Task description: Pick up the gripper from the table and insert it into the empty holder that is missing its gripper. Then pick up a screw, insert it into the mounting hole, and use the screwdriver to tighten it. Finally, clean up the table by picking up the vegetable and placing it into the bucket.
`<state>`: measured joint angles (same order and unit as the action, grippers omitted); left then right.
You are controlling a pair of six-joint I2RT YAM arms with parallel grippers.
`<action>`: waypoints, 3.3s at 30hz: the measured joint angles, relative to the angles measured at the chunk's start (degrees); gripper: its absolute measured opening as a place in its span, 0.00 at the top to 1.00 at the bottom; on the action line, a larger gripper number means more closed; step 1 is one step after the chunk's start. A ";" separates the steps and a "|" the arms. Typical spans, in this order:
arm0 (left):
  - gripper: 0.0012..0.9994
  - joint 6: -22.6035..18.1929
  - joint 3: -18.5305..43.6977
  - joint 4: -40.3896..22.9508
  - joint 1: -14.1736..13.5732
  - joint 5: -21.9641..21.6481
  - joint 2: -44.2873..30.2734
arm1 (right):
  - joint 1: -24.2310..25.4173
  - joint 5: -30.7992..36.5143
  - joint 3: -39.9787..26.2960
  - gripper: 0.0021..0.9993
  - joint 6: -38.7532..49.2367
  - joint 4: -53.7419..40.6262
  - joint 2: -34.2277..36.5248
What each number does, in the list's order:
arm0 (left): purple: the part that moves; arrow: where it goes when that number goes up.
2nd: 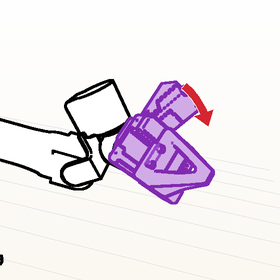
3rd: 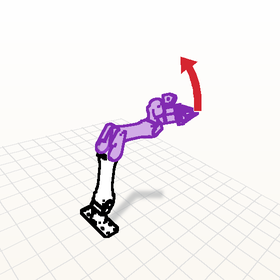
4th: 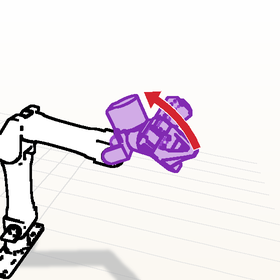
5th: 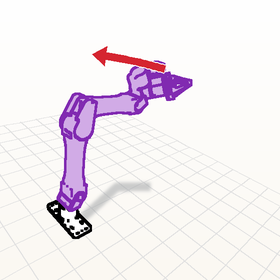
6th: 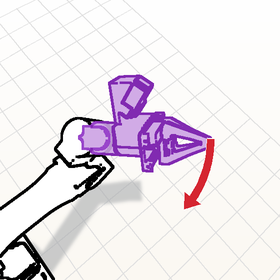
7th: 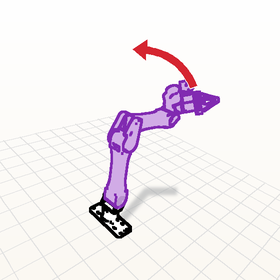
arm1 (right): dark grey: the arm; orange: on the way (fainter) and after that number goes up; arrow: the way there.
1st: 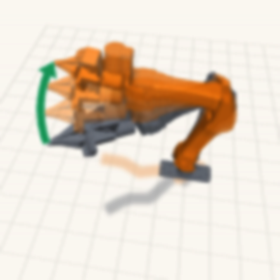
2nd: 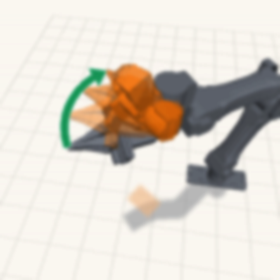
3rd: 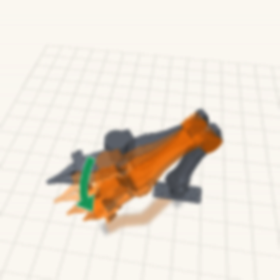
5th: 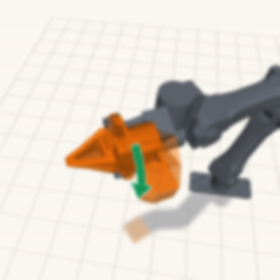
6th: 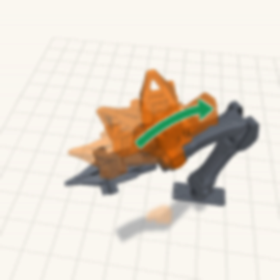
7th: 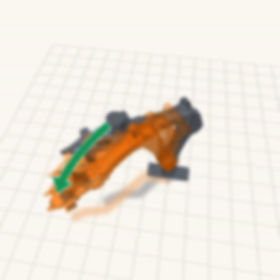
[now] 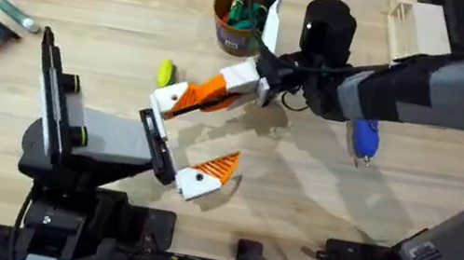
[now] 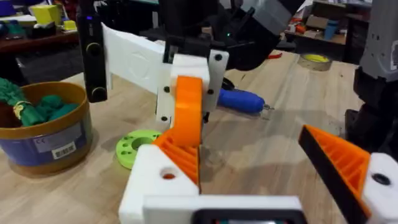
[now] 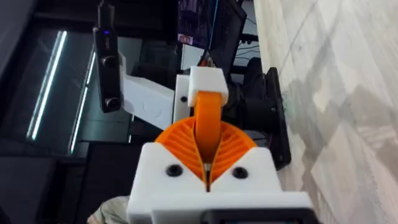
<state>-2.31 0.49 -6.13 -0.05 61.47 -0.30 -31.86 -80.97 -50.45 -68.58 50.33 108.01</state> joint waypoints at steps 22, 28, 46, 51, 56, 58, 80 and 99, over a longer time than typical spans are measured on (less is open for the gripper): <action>0.01 -0.20 0.00 0.21 0.00 -1.23 0.00 | 0.00 0.46 -1.23 0.99 -0.72 -0.42 0.00; 0.01 -0.13 0.00 0.17 0.00 -1.29 0.00 | 0.00 0.59 -1.27 0.99 -0.96 -1.66 0.00; 0.01 0.46 0.00 0.21 0.22 -1.62 0.00 | -0.13 0.35 -2.23 0.99 -1.15 -2.33 0.98; 0.01 0.44 0.00 0.20 0.22 -1.62 0.00 | -0.13 0.33 -2.23 0.99 -1.14 -2.34 0.98; 0.01 0.44 0.00 0.20 0.22 -1.61 -0.01 | -0.13 0.33 -2.23 0.99 -1.15 -2.32 0.98; 0.01 0.44 0.00 0.20 0.22 -1.62 0.00 | -0.13 0.33 -2.23 0.99 -1.15 -2.34 0.98; 0.01 0.44 0.00 0.20 0.22 -1.68 -0.02 | -0.13 0.49 -2.23 0.99 -0.91 -2.06 0.98; 0.01 0.44 0.00 0.24 0.22 -1.73 0.00 | -0.13 0.83 -1.62 0.99 -0.85 0.04 0.98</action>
<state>-1.87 0.49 -5.89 0.16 59.75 -0.30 -31.99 -80.14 -52.07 -69.43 50.37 108.99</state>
